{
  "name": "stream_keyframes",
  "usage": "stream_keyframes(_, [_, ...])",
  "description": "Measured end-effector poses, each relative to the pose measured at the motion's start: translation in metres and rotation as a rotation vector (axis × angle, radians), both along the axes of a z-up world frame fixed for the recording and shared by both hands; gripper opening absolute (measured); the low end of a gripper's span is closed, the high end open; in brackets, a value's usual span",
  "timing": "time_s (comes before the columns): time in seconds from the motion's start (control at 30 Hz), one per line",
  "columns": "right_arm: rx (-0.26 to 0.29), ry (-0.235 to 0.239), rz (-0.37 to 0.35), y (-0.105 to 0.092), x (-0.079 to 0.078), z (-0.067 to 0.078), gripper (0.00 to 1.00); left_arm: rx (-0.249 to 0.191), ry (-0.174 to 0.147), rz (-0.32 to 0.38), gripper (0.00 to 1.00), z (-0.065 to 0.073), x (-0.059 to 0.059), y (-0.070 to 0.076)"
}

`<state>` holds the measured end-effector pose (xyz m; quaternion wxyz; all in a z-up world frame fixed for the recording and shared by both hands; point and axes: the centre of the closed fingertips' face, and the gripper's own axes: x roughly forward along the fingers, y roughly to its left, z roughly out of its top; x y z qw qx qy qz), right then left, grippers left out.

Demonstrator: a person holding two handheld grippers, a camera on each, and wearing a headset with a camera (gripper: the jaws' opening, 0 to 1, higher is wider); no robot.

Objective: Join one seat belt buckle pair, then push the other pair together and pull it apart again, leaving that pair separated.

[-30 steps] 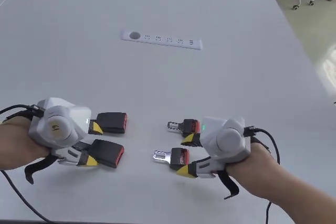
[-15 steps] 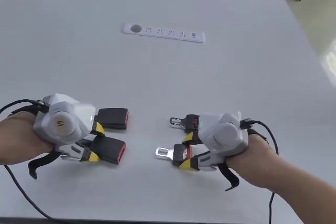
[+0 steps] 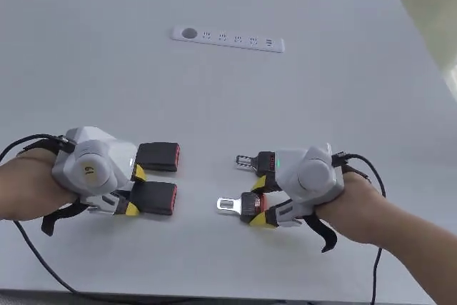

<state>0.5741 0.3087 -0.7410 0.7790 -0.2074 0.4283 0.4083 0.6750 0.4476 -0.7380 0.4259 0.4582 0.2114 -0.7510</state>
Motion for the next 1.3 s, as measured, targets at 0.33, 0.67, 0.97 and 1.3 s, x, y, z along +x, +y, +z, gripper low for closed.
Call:
stream_keyframes(0.33, [-0.036,-0.016,0.01,0.0,0.001,-0.001,0.32,0.003,-0.002,0.02,0.32,0.0,0.002,0.0])
stream_keyframes(0.67, [-0.06,-0.021,0.012,0.0,0.001,-0.001,0.31,0.003,0.0,0.04,0.32,-0.002,0.003,0.0])
stream_keyframes(0.97, [-0.055,-0.031,0.013,0.013,0.01,0.0,0.31,0.003,-0.004,0.043,0.31,-0.001,0.0,0.002])
stream_keyframes(1.3, [-0.038,-0.034,-0.003,0.028,0.022,0.0,0.31,0.007,-0.008,0.039,0.32,0.0,-0.002,0.001])
